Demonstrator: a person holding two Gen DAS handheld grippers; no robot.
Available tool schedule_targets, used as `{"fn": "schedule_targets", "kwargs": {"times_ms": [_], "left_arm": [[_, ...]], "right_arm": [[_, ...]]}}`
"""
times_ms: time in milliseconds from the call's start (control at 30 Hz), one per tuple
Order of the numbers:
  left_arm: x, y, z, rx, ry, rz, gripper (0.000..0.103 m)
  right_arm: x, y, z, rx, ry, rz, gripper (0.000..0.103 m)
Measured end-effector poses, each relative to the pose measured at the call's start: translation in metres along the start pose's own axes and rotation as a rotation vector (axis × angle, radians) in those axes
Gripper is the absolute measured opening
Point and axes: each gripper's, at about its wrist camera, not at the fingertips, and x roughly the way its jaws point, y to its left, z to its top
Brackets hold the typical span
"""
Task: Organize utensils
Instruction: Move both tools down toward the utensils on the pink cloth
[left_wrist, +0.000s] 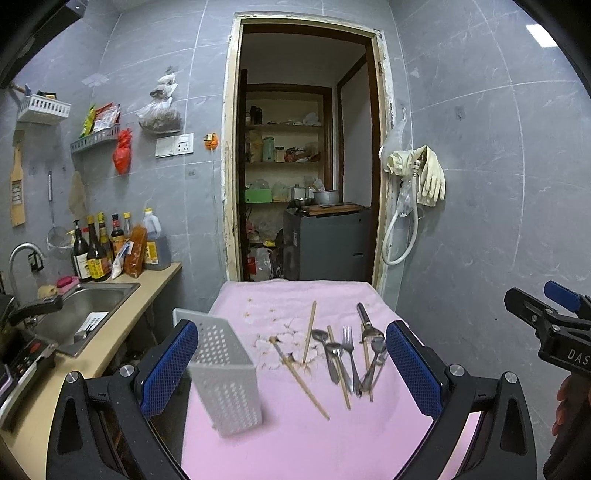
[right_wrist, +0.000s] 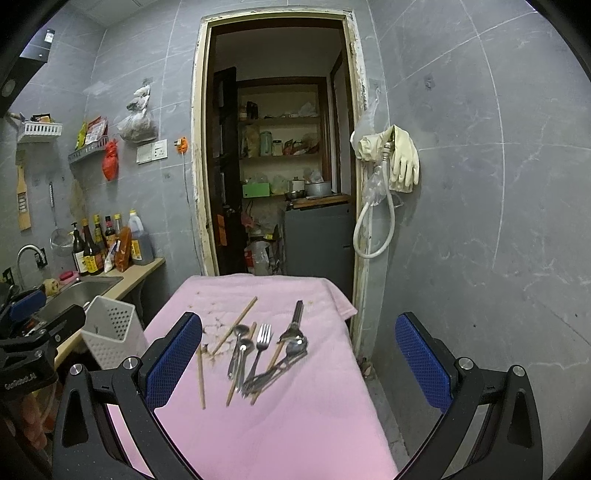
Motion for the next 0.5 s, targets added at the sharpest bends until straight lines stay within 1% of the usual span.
{"fn": "schedule_targets", "kwargs": {"times_ms": [233, 500], "left_arm": [[0.048, -0.009, 0.02, -0.007, 0.011, 0.001, 0.102], [0.116, -0.022, 0.036, -0.029, 0.048, 0.009, 0.102]], "right_arm": [[0.049, -0.008, 0.017, -0.004, 0.018, -0.003, 0.102], [0.127, -0.026, 0.03, -0.013, 0.059, 0.026, 0.102]]}}
